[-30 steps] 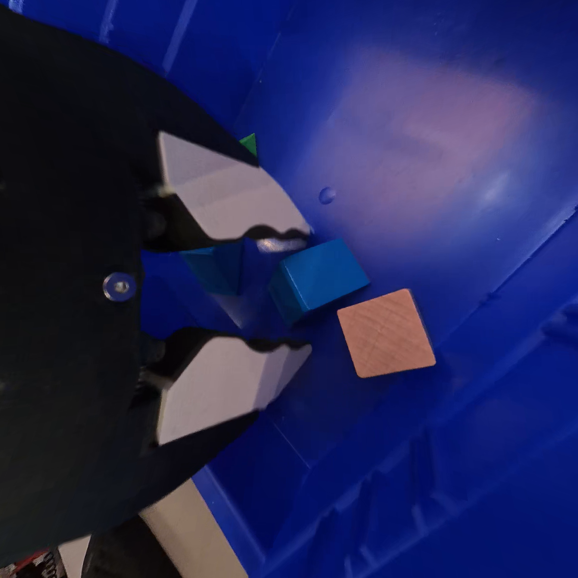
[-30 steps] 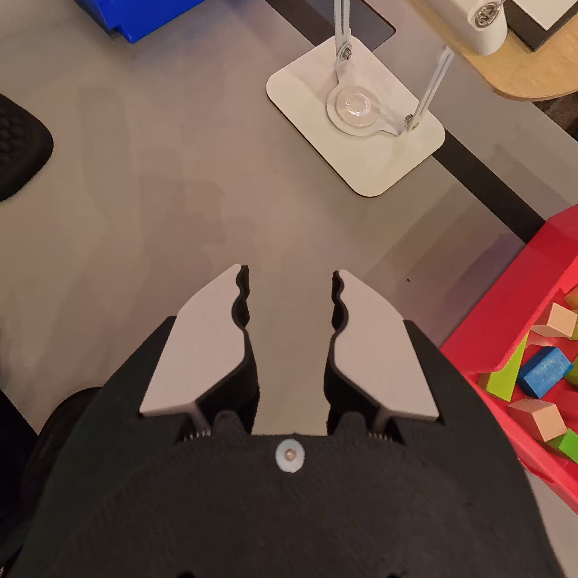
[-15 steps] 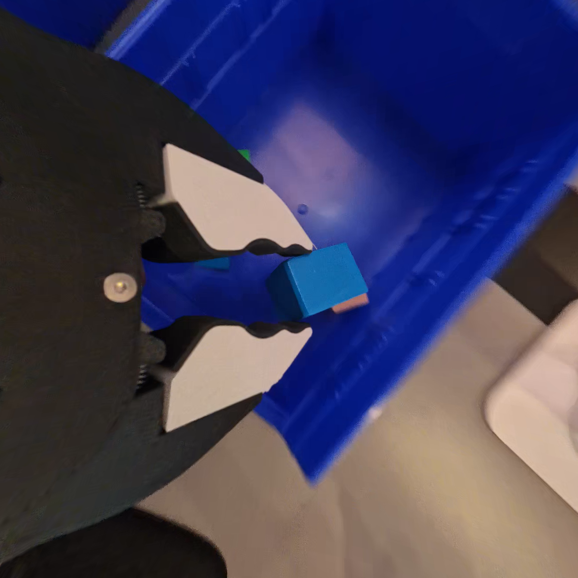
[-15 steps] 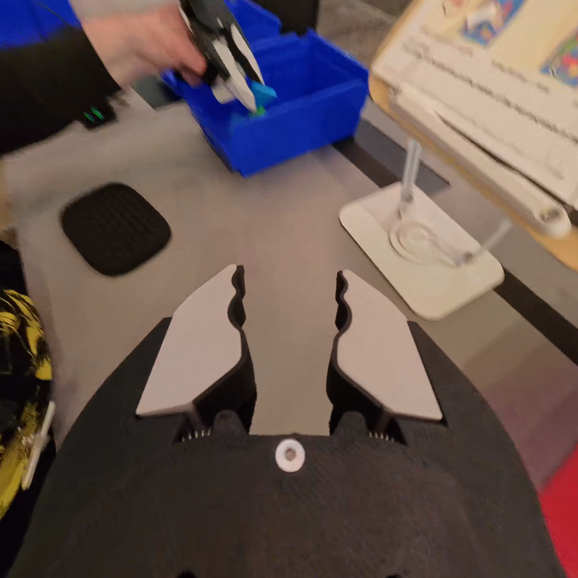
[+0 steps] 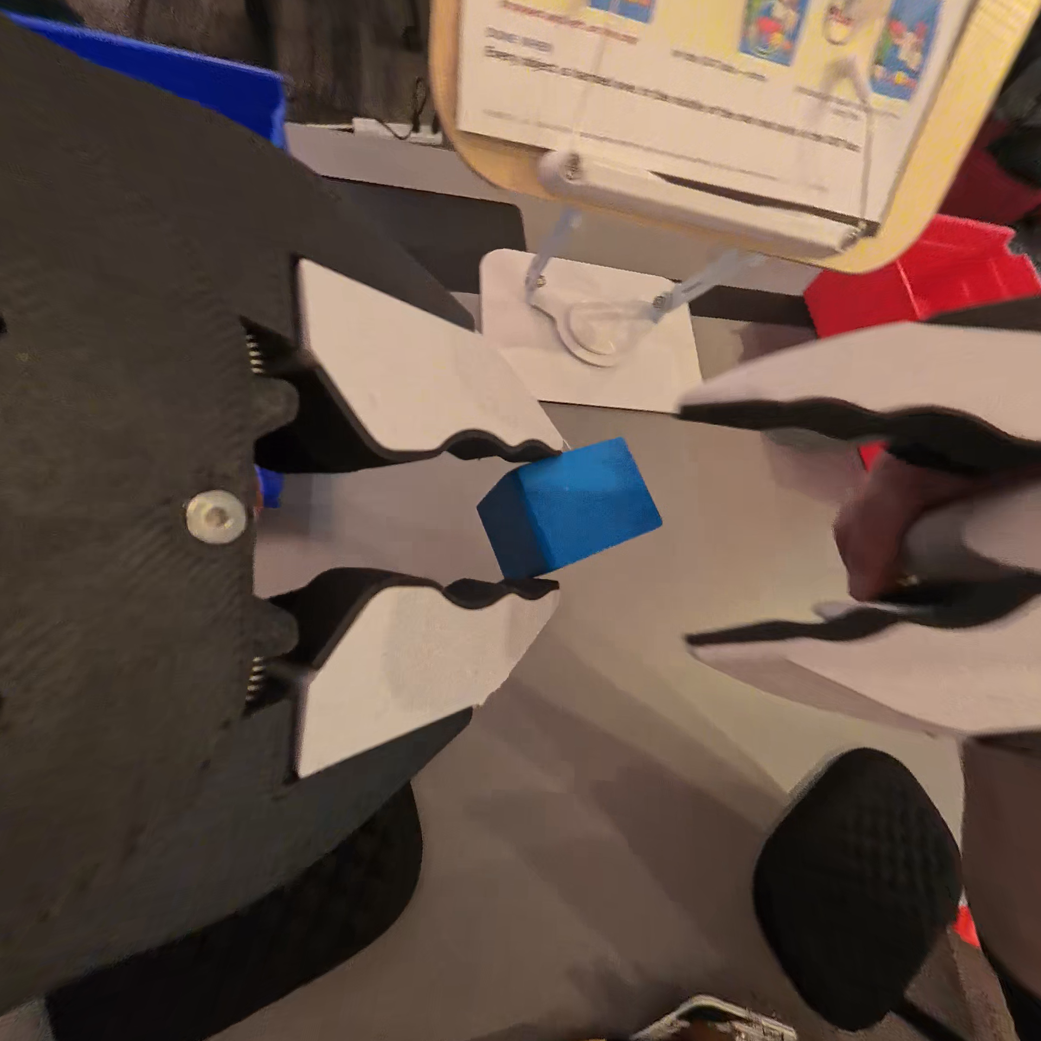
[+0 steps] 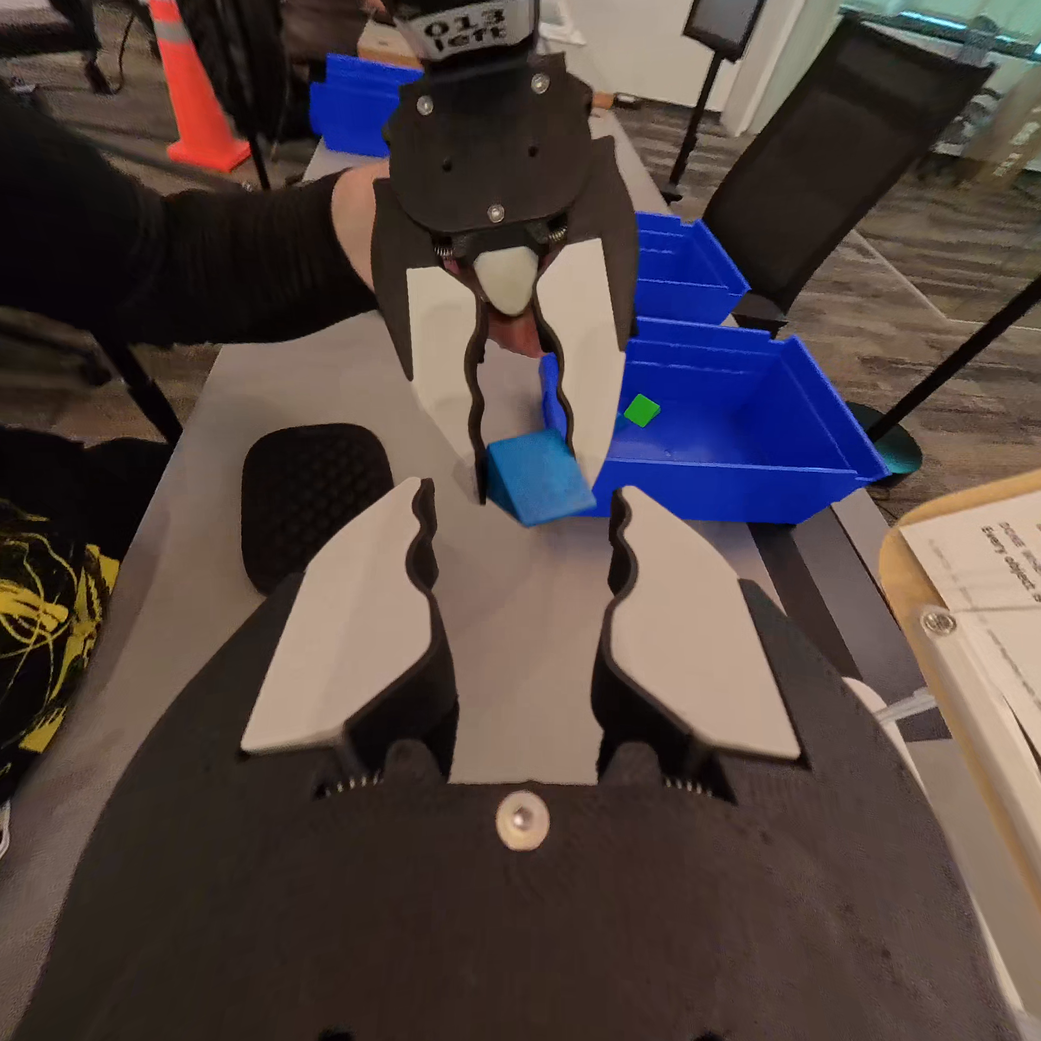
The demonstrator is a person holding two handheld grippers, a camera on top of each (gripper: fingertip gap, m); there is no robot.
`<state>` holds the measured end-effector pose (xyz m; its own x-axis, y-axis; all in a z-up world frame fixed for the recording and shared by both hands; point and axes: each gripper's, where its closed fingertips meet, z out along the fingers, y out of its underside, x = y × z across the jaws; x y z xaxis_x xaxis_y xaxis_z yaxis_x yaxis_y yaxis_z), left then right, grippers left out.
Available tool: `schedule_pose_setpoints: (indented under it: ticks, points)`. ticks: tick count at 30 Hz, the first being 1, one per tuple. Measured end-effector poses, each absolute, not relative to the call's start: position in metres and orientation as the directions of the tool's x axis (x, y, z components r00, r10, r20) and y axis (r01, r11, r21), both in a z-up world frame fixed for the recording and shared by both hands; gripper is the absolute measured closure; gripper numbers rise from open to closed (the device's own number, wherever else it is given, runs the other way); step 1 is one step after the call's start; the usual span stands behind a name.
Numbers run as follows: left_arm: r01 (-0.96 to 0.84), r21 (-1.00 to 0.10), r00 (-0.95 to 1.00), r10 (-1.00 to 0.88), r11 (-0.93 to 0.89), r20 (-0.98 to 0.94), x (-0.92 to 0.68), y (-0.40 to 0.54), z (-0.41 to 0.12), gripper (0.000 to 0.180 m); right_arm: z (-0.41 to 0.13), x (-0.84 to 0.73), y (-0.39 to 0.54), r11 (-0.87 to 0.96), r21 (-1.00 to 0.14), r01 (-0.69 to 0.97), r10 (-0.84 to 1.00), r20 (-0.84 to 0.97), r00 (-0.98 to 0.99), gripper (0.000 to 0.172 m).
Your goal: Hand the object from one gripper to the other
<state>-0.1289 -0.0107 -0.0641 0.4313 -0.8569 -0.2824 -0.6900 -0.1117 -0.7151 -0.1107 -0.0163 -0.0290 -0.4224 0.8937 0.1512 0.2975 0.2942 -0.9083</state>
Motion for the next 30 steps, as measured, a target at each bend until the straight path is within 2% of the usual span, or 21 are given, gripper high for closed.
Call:
schedule_pose_setpoints:
  ticks: [3,6,8,22,30]
  points:
    - [-0.684,-0.728,0.380,-0.876,-0.049,-0.298,-0.110,-0.012,-0.055,0.140,-0.031,-0.111,-0.020,0.310,-0.901,0.303,0.878,0.150,-0.454,0.123]
    - [-0.668,-0.744,0.350,-0.884,-0.005,-0.309,-0.101,-0.015,-0.049,0.140,-0.034,-0.107,-0.020,0.289,-0.904,0.315,0.876,0.116,-0.469,0.124]
    - [-0.660,-0.752,0.336,-0.888,0.015,-0.312,-0.098,-0.016,-0.048,0.140,-0.035,-0.102,-0.018,0.300,-0.898,0.323,0.874,0.123,-0.470,0.132]
    - [-0.630,-0.776,0.350,-0.903,-0.030,-0.248,-0.087,-0.007,-0.045,0.145,-0.030,-0.085,-0.009,0.356,-0.876,0.326,0.905,0.236,-0.354,0.140]
    - [-0.769,-0.640,0.291,-0.898,-0.015,-0.329,-0.078,-0.003,-0.058,0.146,-0.046,-0.079,-0.009,0.405,-0.795,0.451,0.897,0.252,-0.363,0.134]
